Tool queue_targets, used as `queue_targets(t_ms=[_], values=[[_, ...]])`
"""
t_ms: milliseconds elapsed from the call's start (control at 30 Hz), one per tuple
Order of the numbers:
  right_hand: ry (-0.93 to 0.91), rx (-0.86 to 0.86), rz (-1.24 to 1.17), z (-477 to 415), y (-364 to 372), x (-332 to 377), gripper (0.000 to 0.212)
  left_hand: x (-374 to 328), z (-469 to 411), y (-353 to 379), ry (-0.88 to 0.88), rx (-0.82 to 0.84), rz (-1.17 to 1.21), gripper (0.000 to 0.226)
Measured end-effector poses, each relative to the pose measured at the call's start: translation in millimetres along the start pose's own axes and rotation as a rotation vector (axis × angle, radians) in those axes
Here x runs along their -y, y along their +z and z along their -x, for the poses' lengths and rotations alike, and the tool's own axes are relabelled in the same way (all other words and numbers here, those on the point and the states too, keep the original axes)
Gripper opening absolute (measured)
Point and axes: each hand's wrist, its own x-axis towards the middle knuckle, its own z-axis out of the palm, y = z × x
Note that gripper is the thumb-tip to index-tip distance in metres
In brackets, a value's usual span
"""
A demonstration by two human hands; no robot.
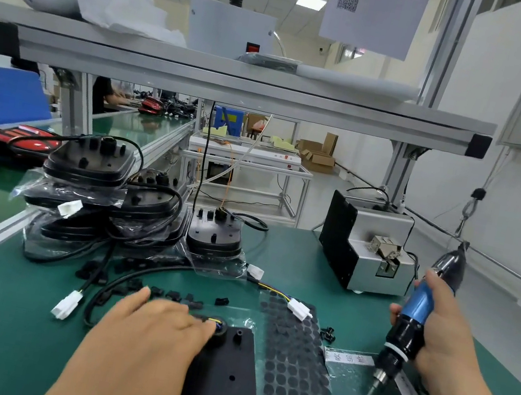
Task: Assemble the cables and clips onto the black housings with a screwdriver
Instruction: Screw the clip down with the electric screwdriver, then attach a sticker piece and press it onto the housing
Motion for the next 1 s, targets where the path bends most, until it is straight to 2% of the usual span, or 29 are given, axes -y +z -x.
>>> queue_targets(t_ms=[67,133,200,267,333,433,600,700,833,933,1000], values=[[0.011,-0.012,0.024,0,-1,0,0.043,-8,1,2,0.000,0.027,0.023,0.049],[0.009,-0.023,0.031,0,0,0,0.051,-14,-2,1,-0.028,0.132,0.041,0.056],[0.010,-0.031,0.028,0,1,0,0.056,-16,-6,6,-0.072,0.063,0.046,0.058],[0.016,-0.022,0.023,0,2,0,0.056,-19,-7,7,-0.150,0.179,0.075,0.058],[0.024,-0.017,0.015,-1,2,1,0.052,-19,-11,6,-0.211,0.220,0.093,0.059],[0.043,-0.033,0.013,3,4,3,0.048,-13,-11,8,-0.313,0.204,0.189,0.060],[0.084,-0.079,-0.006,6,6,4,0.052,8,-10,24,-0.365,0.192,0.328,0.064],[0.094,-0.087,0.002,11,10,5,0.054,14,-14,32,-0.401,0.131,0.369,0.056],[0.094,-0.093,0.019,17,11,4,0.049,20,-19,31,-0.237,0.093,0.307,0.059],[0.117,-0.100,0.049,19,10,5,0.045,45,-17,17,-0.409,-0.105,0.523,0.060],[0.039,-0.179,0.183,21,11,6,0.047,72,-13,9,-0.524,-0.267,0.579,0.053]])
